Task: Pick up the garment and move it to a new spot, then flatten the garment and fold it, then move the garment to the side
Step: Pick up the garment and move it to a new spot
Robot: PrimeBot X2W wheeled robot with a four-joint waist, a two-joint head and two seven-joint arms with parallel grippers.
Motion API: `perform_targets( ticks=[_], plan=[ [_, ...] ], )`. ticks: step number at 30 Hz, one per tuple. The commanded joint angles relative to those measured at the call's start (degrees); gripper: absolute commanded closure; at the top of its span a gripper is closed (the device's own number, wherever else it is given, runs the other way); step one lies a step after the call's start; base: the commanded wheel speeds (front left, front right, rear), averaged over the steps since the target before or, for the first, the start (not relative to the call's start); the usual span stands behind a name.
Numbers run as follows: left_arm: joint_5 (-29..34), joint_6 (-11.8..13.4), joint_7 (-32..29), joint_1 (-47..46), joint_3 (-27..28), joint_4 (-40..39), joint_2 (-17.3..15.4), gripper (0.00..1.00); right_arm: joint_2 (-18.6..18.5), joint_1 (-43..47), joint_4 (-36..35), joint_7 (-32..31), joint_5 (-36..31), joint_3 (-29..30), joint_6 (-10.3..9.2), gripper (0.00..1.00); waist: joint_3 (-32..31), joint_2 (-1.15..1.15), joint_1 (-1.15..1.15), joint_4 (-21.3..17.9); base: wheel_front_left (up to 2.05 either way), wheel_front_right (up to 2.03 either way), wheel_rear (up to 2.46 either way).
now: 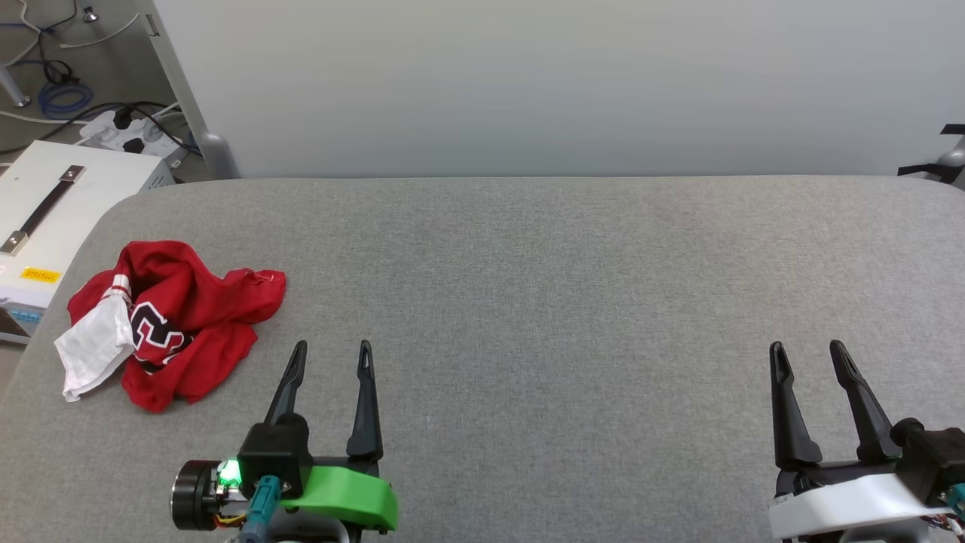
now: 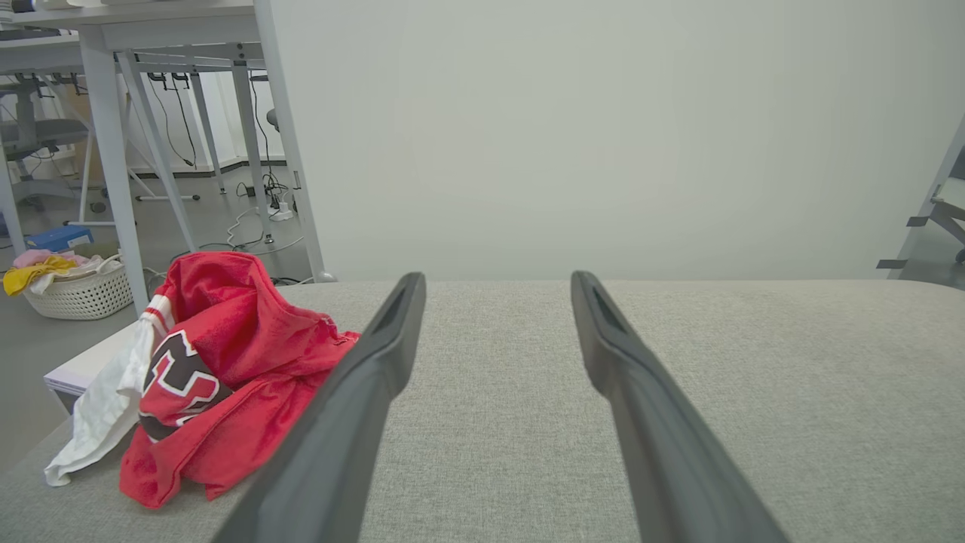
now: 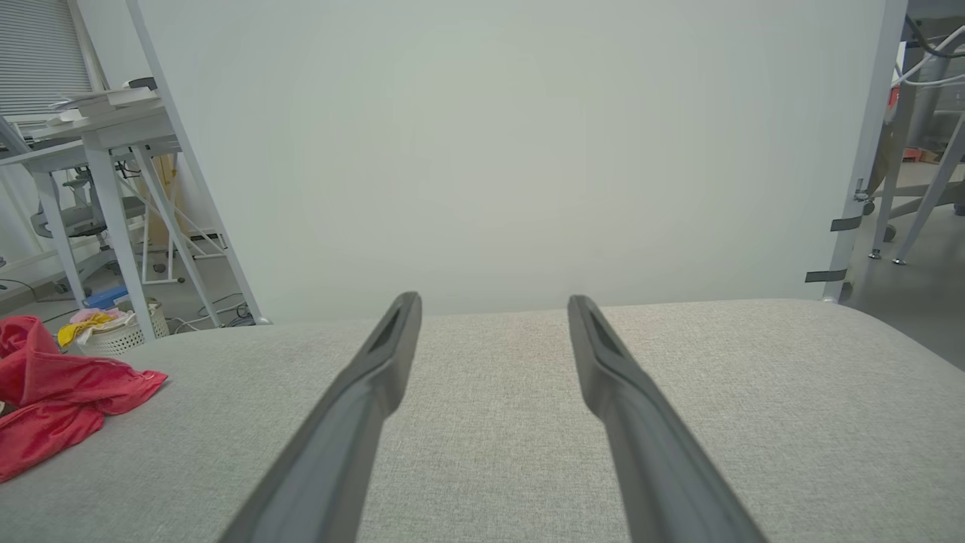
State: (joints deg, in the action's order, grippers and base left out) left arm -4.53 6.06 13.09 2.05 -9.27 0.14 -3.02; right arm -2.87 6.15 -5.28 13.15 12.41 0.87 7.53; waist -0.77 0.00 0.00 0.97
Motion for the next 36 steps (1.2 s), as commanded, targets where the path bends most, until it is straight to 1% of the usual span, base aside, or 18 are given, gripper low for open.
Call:
perform_targets(
  ticks=[1,12,24,31,36],
  plan=[
    [-0.14,0.44,0.58,0.73,-0.3,0.17,0.12,0.0,-0.01,1.06,-0.44,0.54,0.51,-0.1,-0.04,0.0,-0.08,0.0,0.0,-0.01,0.0,0.0,0.0],
    [-0.11,1.01,1.87,0.78,-1.32,0.58,0.14,0.0,0.0,1.67,-0.37,1.82,1.28,-0.06,-0.04,0.0,-0.04,0.0,0.0,0.12,0.0,0.0,0.0],
    [0.2,1.27,1.91,0.71,-1.26,1.01,0.14,0.0,0.0,1.73,-0.48,1.85,0.75,-0.18,-0.04,0.0,0.05,0.0,0.0,0.66,0.0,0.0,0.0],
    [0.15,1.47,1.91,-0.08,-0.72,1.02,0.14,0.0,0.0,1.49,-1.16,1.85,-0.27,-0.59,-0.04,0.0,0.97,0.0,0.0,3.93,0.0,0.0,0.0],
    [-0.15,1.48,1.91,-0.8,-0.35,0.81,0.14,0.0,0.0,1.28,-1.54,1.85,-0.98,-1.04,-0.04,0.0,1.94,0.0,0.0,8.34,0.0,0.0,0.0]
  ],
)
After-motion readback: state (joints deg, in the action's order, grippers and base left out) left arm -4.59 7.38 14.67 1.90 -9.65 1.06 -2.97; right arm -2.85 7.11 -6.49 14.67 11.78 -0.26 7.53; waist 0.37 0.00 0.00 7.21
